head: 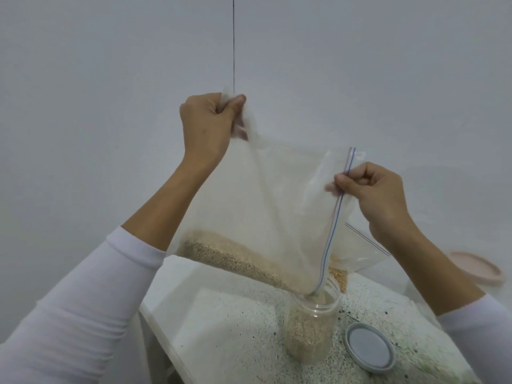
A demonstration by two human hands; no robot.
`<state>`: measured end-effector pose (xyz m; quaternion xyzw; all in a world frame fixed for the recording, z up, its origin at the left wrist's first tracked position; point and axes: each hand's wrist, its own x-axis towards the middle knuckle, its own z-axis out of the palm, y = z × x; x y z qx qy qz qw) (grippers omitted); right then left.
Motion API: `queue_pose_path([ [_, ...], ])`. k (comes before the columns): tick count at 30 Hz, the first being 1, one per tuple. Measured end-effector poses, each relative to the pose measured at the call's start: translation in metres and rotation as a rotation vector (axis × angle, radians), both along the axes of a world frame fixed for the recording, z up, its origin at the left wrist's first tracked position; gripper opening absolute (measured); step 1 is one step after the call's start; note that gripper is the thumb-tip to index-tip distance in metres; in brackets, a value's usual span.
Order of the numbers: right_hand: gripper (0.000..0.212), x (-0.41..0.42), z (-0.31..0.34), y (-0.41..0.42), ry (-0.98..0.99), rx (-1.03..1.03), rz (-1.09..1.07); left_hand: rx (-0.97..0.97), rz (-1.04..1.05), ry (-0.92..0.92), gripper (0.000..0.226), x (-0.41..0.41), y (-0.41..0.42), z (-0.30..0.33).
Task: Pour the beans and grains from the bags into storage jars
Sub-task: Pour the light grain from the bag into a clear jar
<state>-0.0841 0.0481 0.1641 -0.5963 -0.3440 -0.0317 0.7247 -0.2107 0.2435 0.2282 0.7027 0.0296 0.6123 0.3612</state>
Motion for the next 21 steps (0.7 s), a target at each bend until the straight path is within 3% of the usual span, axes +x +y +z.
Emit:
queue_pose_path([
  [11,0.020,0.0072,-0.0026,-0.0018,0.004,0.056,-0.017,0.012,0.057,-0.081,0.041,0.0018,-0.0025,0.0066],
  [21,0.018,0.0095,-0.0017,-0.0023,-0.012,-0.002,0.010,-0.013,0.020,-0.036,0.041,0.0012,-0.0075,0.0045],
])
